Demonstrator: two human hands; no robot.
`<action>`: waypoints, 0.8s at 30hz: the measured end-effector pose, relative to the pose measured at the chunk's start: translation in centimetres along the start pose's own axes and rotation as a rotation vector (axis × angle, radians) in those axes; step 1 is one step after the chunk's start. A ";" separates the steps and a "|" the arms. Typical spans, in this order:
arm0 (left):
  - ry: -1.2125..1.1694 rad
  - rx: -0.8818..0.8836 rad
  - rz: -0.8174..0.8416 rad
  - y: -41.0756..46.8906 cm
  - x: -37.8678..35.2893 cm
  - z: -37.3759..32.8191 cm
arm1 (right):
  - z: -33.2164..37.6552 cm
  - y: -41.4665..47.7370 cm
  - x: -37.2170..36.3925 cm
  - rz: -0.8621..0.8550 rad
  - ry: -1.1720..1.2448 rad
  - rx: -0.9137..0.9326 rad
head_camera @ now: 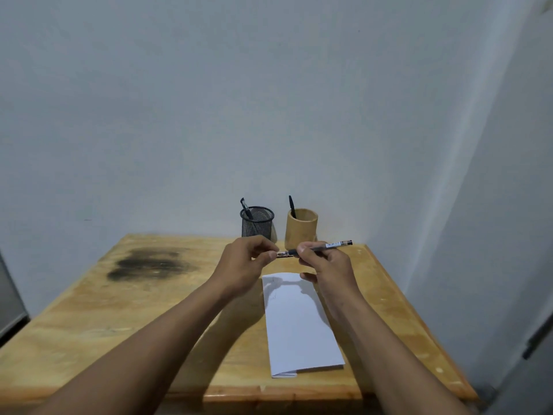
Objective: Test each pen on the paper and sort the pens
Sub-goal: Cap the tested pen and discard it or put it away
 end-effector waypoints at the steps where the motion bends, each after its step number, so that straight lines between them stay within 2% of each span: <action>1: -0.055 0.012 0.014 0.0 -0.1 -0.1 | 0.1 0.0 0.0 0.003 0.025 -0.013; 4: -0.216 0.049 0.046 -0.3 -0.2 -0.7 | 0.6 -0.1 -0.1 0.015 0.119 -0.063; 9: -0.309 0.070 0.009 -0.6 -0.4 -1.5 | 1.1 0.0 -0.2 0.013 0.186 -0.070; 18: -0.232 0.093 0.028 -0.8 -0.2 -1.7 | 1.6 -0.4 0.1 0.061 0.133 -0.091; 23: -0.289 0.161 0.030 -0.5 0.0 -1.5 | 2.3 -0.2 1.8 0.014 0.277 -0.172; 24: -0.298 0.170 0.031 -0.5 0.2 -1.3 | 2.6 -0.1 2.5 0.014 0.244 -0.157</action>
Point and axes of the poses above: each hand's wrist, its own y-axis towards the middle knuckle, its own x-axis out of the back of the hand, z = x × y, the point moved 1 cm from there along y, towards the middle knuckle, and after that the axes turned 4 degrees about x, right-handed, at the moved point
